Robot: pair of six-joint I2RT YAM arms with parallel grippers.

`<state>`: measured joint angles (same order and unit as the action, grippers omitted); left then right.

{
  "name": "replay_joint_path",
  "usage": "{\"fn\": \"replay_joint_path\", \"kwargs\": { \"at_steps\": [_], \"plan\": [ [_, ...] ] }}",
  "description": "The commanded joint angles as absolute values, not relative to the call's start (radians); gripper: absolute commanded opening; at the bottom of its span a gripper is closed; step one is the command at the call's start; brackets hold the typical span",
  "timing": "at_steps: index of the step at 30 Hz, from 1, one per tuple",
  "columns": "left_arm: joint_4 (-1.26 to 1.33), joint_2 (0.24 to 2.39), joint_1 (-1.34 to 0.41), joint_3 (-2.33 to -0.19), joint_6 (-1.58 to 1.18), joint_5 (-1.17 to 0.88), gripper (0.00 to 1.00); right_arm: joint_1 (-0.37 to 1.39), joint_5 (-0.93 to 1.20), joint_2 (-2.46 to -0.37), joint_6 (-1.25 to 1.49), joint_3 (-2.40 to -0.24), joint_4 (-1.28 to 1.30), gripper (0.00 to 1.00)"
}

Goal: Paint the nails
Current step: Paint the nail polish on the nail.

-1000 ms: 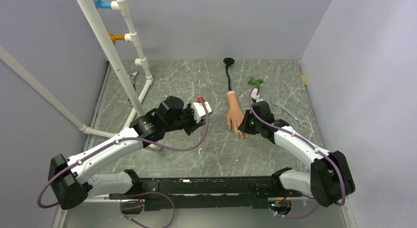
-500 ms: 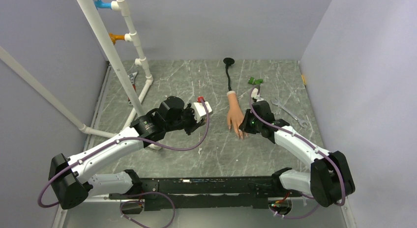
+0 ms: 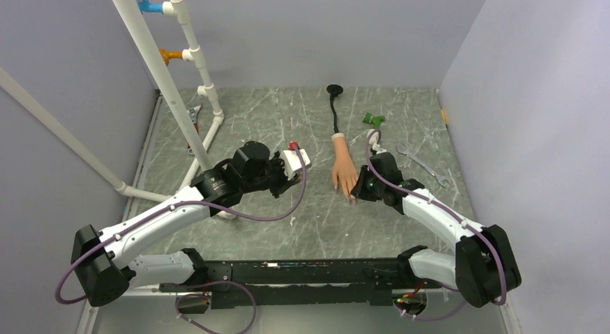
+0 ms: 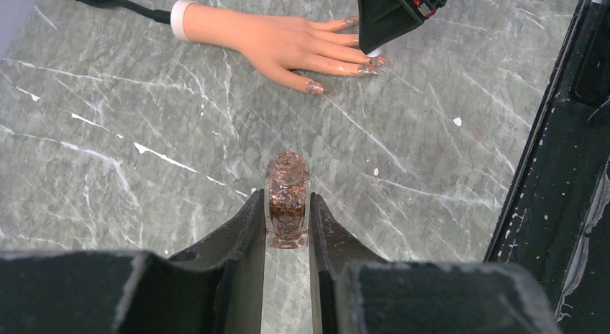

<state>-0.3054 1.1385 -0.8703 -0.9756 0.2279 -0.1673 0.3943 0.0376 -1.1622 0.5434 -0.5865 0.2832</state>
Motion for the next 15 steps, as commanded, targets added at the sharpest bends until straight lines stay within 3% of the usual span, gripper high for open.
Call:
{"fn": "replay_joint_path", "kwargs": {
  "at_steps": [1,15],
  "plan": [
    [-0.282,1.131,-0.876,-1.015,0.246,-0.16,0.0,0.39,0.055,-1.136,0.551,-0.577,0.272,0.0],
    [-0.281,1.131,-0.876,-1.015,0.245,-0.159,0.0,0.391,0.075,-1.109,0.554,-0.565,0.267,0.0]
  ]
}}
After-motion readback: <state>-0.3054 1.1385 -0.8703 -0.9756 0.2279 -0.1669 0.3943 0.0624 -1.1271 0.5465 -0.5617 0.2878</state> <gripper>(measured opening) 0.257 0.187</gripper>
